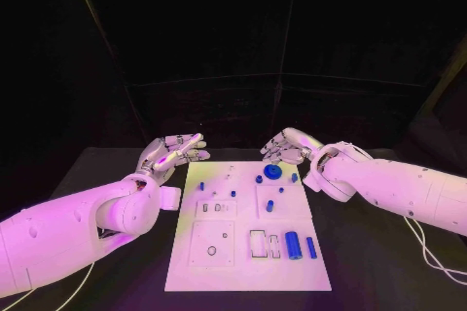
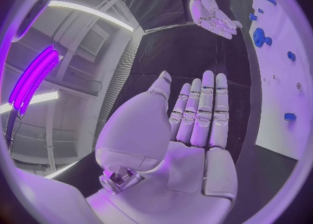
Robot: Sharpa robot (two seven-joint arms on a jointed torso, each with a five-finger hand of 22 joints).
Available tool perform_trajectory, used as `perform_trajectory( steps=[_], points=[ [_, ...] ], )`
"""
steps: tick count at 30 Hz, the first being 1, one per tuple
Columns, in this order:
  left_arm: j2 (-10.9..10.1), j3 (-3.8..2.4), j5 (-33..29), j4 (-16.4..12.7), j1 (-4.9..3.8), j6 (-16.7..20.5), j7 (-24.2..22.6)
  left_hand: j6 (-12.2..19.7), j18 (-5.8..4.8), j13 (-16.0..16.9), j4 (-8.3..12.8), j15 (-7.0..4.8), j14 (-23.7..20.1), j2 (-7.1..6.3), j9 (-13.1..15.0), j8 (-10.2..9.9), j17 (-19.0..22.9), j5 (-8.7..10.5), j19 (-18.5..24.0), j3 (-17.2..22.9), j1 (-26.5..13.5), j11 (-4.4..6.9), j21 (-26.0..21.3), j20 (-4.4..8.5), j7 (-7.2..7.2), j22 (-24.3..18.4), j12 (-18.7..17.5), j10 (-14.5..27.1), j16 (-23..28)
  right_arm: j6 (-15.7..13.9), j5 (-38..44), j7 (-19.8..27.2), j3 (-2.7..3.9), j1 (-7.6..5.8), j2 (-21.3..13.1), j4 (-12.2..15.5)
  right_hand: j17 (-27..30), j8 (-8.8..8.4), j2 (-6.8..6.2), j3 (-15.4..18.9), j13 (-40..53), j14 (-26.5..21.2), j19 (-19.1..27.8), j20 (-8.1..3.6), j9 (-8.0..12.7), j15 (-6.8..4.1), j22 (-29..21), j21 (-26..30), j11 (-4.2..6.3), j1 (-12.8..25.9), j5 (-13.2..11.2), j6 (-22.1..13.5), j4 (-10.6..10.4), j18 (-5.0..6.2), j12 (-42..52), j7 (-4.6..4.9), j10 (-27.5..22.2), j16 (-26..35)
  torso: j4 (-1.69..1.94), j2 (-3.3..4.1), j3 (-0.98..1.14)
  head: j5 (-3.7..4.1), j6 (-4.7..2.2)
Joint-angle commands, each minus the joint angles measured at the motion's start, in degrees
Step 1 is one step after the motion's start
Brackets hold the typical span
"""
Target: Assemble the parts on the task board
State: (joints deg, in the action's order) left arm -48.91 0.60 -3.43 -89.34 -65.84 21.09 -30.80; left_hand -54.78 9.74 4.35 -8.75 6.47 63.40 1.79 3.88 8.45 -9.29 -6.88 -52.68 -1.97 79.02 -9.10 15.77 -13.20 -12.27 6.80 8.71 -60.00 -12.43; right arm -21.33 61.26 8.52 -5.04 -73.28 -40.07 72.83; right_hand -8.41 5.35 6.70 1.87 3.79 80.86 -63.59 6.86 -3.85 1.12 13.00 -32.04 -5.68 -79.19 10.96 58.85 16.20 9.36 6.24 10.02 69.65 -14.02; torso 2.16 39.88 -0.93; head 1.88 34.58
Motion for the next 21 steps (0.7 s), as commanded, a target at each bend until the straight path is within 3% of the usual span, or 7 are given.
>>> perform_trajectory(
  steps=[1, 4, 10, 17, 21],
  points=[
    [-0.57, -0.08, 0.8, -1.92, -0.17, -1.32, -0.05, -0.33, 0.87, 0.05, 0.4, 0.08, 0.5, 0.08, -0.08, -0.11, -0.06, 0.04, -0.43, -0.07, 0.68, -0.02, 0.28, 0.01, 0.08, -0.08, 0.16, -0.39, -0.32, 3.94, 14.19, -7.12, 0.52, -0.14, 0.18, 0.84, -2.54, -0.62, -1.19, 0.17, 0.06, 5.51, -2.69, -1.33, 0.07, -1.29, 2.49, -4.74, 0.81, 0.59, -0.4, 0.91, 0.33, 1.09, -0.8, -0.5, 1.49, -3.22, 0.02, 1.72, 0.06, 0.25, -0.4],
    [-0.85, -0.08, 0.83, -3.11, -0.18, -1.33, -0.01, -0.29, 0.84, 0.01, 0.48, 0.12, 0.38, 0.05, -0.1, -0.19, -0.09, 0.03, -0.42, -0.14, 0.72, -0.04, 0.23, 0.02, 0.09, -0.13, 0.03, -0.33, -0.22, 5.18, 18.39, -9.18, 0.92, -0.19, 0.34, 1.63, -6.36, -1.25, -1.61, 0.17, 0.14, 5.65, -3.52, -1.8, 0.06, -1.59, 4.53, -8.25, 1.08, 1.37, -0.04, 0.97, 0.34, 1.02, -1.7, -0.51, 1.6, -8.5, -0.01, 2.36, 0.08, 0.37, -0.32],
    [-0.9, -0.08, 0.85, -4.21, -0.2, -1.48, 0.12, -0.27, 0.81, -0.02, 0.54, 0.17, 0.21, 0.08, -0.11, -0.28, -0.13, 0.03, -0.37, -0.21, 0.74, -0.07, 0.16, 0.02, 0.08, -0.18, -0.12, -0.25, -0.08, 7.56, 24.51, -12.59, 1.26, -0.55, 0.8, 2.76, -10.69, -1.57, -2.34, 0.23, 0.02, 5.49, -3.92, -1.59, 0.09, -1.39, 6.75, -12.02, 0.4, 2.87, 1.22, -1.27, 0.23, 0.99, -2.59, -0.1, -0.32, -14.42, 0.01, 3.0, 0.19, 0.48, -0.13],
    [-0.8, -0.08, 0.86, -4.14, -0.21, -1.51, 0.21, -0.28, 0.8, -0.03, 0.55, 0.18, 0.18, 0.09, -0.11, -0.29, -0.13, 0.03, -0.36, -0.22, 0.74, -0.07, 0.14, 0.01, 0.07, -0.2, -0.14, -0.24, -0.06, 11.11, 27.48, -15.29, 1.35, -0.83, 1.25, 3.13, -16.01, -1.37, -2.53, 0.17, 0.21, 5.19, -4.19, -1.42, 0.01, -1.29, 9.79, -17.12, 0.39, 4.49, 0.6, -1.81, 0.02, 1.09, -2.47, -0.21, -1.65, -22.4, 0.06, 3.35, 0.36, 0.57, -0.12],
    [-0.78, -0.08, 0.86, -3.98, -0.21, -1.5, 0.24, -0.3, 0.79, -0.03, 0.55, 0.19, 0.15, 0.12, -0.11, -0.29, -0.14, 0.03, -0.35, -0.23, 0.73, -0.07, 0.12, 0.01, 0.09, -0.21, -0.17, -0.24, -0.03, 12.43, 28.32, -16.24, 1.37, -0.88, 1.43, 3.18, -21.09, -1.3, -2.7, 0.21, 0.37, 4.88, -4.25, -1.26, -0.01, -1.17, 13.44, -20.92, 0.23, 5.07, 0.1, -1.98, -0.2, 0.81, -2.32, -0.24, -2.55, -28.15, -0.05, 3.45, 0.32, 0.56, -0.21]
  ],
)
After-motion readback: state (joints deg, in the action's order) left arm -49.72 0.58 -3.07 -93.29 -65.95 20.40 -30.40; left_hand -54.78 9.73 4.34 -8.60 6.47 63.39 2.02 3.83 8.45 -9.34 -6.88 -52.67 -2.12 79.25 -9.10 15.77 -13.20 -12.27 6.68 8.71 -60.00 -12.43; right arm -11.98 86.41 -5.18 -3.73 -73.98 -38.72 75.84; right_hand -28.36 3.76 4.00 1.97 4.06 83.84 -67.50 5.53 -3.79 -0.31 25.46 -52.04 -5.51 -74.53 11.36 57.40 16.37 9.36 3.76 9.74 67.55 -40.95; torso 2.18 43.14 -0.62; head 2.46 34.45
